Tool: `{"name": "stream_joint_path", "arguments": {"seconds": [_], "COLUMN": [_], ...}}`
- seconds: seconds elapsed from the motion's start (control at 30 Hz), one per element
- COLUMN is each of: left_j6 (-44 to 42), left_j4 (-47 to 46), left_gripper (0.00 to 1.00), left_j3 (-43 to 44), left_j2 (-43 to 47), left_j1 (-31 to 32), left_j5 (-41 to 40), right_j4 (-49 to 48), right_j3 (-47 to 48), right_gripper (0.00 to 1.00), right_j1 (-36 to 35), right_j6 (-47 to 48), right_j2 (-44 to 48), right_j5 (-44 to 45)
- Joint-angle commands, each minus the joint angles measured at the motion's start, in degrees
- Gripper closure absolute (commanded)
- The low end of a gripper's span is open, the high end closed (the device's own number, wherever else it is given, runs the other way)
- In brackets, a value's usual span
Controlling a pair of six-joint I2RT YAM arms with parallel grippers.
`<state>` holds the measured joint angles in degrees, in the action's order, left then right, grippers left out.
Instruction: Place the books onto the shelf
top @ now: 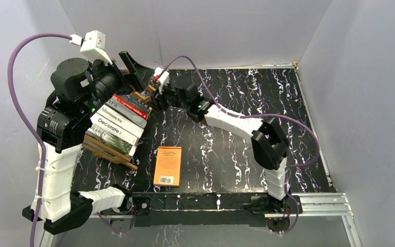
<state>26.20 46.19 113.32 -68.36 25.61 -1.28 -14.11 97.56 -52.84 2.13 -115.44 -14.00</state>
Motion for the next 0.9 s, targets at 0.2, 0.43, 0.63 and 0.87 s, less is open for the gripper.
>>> {"name": "stream_joint_path", "arguments": {"seconds": [0.2,0.43,0.63,0.87], "left_j6": [-3.5,-2.4,9.8,17.7], "left_j4": [0.6,-0.3,2.3,2.3], "left_gripper": [0.13,0.14,0.20,0.19], "left_j3": [-6.2,-32.7,-47.6,-52.8], "left_j2": [5.2,5.5,2.7,-4.6], "left_j1": [-0.4,-0.4,8.5,18.4], "left_j5": [-0.2,6.2,-14.0,-20.8], "right_j4": [4.6,23.7,12.6,11.8], "right_j3": [-19.3,-40.3,-52.1,-56.0], "right_gripper": [0.39,0.34,0.36,0.37], "right_j1": [0.4,1.2,1.2,1.3], "right_j6": [-15.0,-30.3,-54.1,-57.8], "right_j2": [19.1,37.6,31.9,32.4], "right_j5": [8.5,7.3,0.5,3.4]}}
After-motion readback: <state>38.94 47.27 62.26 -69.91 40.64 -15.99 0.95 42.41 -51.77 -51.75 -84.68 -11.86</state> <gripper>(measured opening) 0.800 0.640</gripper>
